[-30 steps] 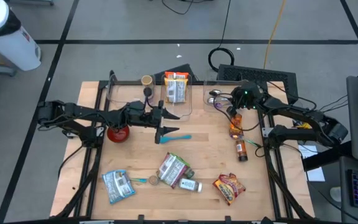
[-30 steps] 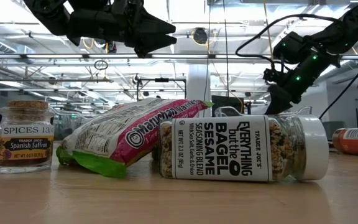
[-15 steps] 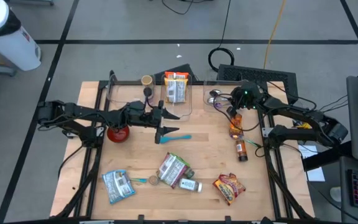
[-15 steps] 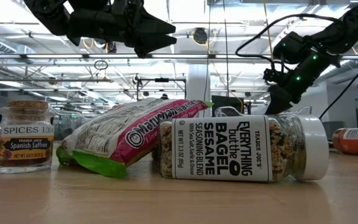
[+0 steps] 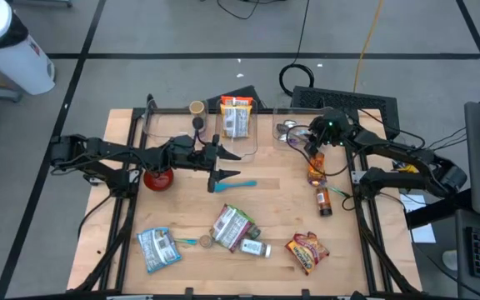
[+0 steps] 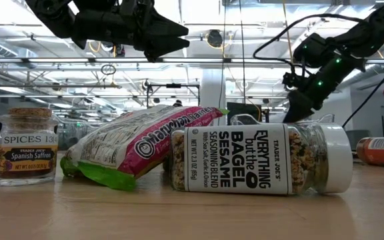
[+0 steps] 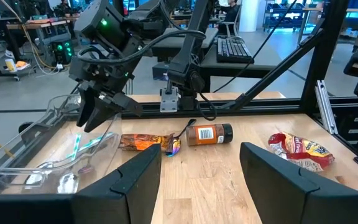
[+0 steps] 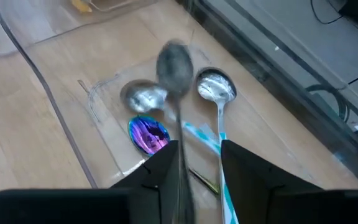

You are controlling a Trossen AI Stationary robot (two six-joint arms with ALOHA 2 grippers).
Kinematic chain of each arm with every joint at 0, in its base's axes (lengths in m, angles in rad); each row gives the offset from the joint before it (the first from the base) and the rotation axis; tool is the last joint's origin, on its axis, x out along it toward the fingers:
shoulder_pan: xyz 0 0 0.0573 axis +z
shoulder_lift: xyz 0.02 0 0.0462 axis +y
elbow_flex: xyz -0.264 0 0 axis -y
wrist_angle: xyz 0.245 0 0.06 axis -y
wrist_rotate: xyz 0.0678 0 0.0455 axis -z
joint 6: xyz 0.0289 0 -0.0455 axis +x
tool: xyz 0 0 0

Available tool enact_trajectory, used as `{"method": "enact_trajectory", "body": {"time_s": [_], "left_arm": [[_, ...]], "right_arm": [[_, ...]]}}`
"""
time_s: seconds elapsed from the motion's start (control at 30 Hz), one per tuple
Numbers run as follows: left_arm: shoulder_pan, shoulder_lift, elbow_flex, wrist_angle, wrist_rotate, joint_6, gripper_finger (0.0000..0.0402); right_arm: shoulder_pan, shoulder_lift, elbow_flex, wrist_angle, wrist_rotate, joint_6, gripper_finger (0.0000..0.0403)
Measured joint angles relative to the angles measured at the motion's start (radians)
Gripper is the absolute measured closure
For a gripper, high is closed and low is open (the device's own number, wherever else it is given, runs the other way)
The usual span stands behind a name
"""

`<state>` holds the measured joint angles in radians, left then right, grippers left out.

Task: Pick & Place Food Item
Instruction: Put the blue noodle pack into the middle transparent bin

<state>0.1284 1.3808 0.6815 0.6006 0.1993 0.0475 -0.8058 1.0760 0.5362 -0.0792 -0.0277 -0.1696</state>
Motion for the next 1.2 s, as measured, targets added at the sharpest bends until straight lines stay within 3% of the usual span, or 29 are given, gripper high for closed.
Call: {"method": "enact_trajectory", "body": {"time_s": [0.23, 0.43, 0.57, 0.7, 0.8, 0.93, 1.2], "left_arm": [[0.002, 0.0, 0.0, 0.0, -0.026, 0.025, 0.0174], [0.002, 0.0, 0.0, 0.041, -0.117, 0.063, 0.0174], [0.002, 0.0, 0.0, 0.064, -0.132, 0.074, 0.0174], [0.002, 0.0, 0.0, 0.065, -0.132, 0.086, 0.0174], [0.002, 0.0, 0.0, 0.03, -0.132, 0.095, 0.0174], [0.002, 0.0, 0.001, -0.029, -0.132, 0.138, 0.0174], [-0.018, -0.042, 0.004, -0.209, -0.17, 0.127, 0.0174]], "right_arm": [[0.004, -0.109, 0.0, 0.043, -0.007, 0.027, 0.028], [0.053, -0.221, 0.0, 0.192, -0.241, 0.15, 0.0283], [0.154, -0.241, -0.012, 0.308, -0.372, 0.221, 0.0284], [0.31, -0.227, -0.083, 0.493, -0.39, 0.237, 0.0284], [0.435, -0.198, -0.161, 0.679, -0.357, 0.237, 0.0284], [0.599, -0.143, -0.26, 0.876, -0.208, 0.218, 0.0284], [0.859, 0.008, -0.316, 1.02, 0.048, 0.177, 0.0284]]}}
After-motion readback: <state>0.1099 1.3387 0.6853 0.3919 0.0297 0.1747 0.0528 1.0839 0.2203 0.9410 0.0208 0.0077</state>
